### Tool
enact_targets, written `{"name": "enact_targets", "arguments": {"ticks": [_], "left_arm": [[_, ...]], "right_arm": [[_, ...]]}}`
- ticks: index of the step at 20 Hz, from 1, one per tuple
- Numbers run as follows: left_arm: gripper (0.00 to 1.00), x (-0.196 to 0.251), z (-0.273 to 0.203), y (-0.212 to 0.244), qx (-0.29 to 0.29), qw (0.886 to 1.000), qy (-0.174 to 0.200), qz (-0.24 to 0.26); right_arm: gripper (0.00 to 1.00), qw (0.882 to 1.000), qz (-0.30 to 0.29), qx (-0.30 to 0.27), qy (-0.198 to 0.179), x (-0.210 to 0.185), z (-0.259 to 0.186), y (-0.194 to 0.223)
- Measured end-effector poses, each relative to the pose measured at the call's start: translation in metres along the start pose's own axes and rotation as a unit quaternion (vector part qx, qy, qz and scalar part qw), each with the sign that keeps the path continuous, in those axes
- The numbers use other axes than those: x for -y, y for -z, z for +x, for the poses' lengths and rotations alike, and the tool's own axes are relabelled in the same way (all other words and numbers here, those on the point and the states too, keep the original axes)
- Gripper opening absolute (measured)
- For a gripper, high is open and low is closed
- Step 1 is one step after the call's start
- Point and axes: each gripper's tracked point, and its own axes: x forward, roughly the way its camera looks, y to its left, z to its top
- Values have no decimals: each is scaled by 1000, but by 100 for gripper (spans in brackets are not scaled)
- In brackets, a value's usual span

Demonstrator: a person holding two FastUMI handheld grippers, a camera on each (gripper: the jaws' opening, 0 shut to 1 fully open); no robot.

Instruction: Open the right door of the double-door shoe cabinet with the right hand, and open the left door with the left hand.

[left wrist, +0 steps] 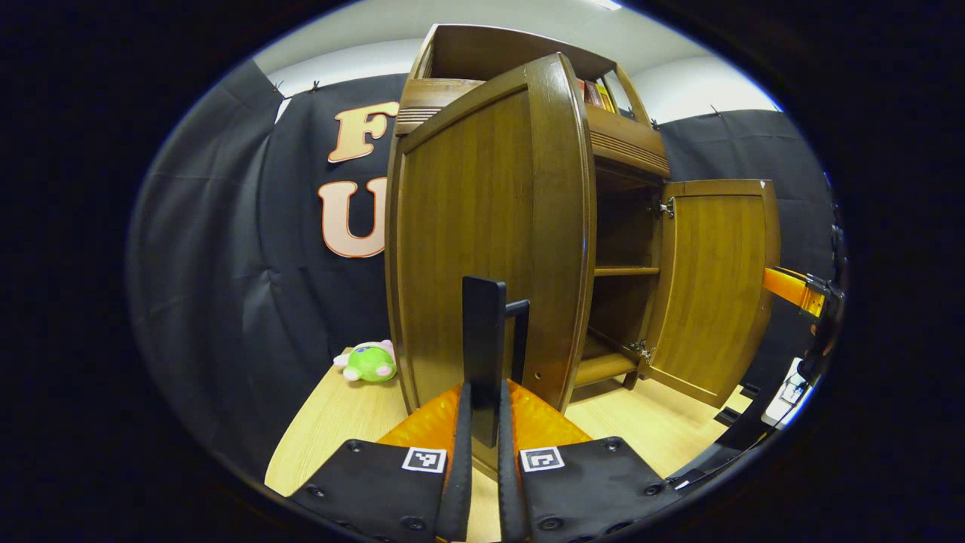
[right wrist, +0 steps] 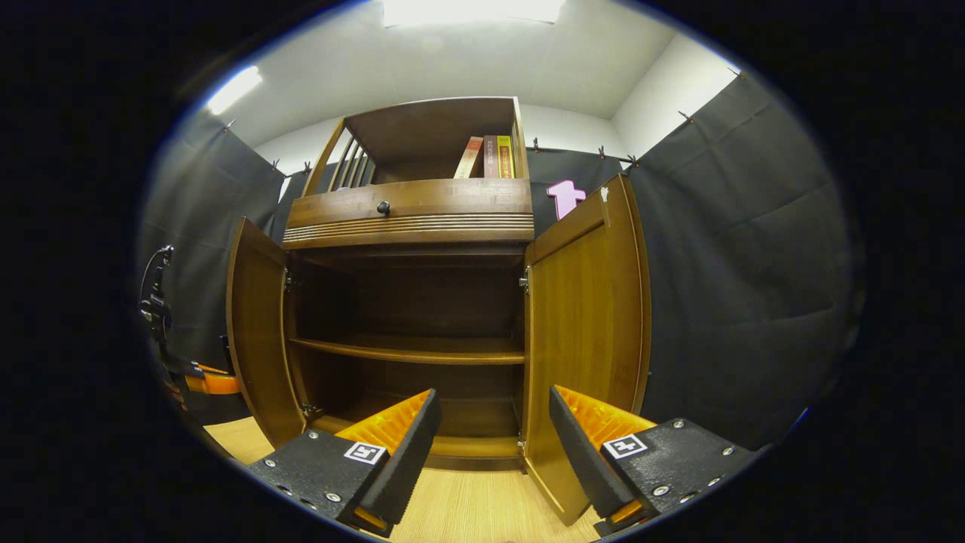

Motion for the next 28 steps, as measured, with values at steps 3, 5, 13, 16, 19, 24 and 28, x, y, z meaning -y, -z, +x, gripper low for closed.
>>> {"name": "enact_targets", "arguments": {"ticks": [3,5,13,16,19,24,28], "left_arm": [[19,-6,-5,1,2,1000,-7,10],[16,-7,-3,2,2,1000,-10,17],[15,-14,-8,3,3,999,-25,21],[15,-15,-10,2,2,999,-30,15],[15,-15,-12,3,0,1000,-29,10],[14,-18,-14,2,-1,999,-36,13],[15,-20,-15,0,2,999,-46,8]], "right_arm": [[100,1000,-1,0,-4,-4,1,1],[100,1000,-1,-1,-5,-5,3,2],[89,1000,-1,-4,-11,-12,5,5],[100,1000,-2,-5,-15,-16,6,6],[100,1000,-3,-9,-20,-21,9,4],[100,1000,-2,-10,-23,-27,13,5],[100,999,-3,-13,-29,-36,14,7]]}}
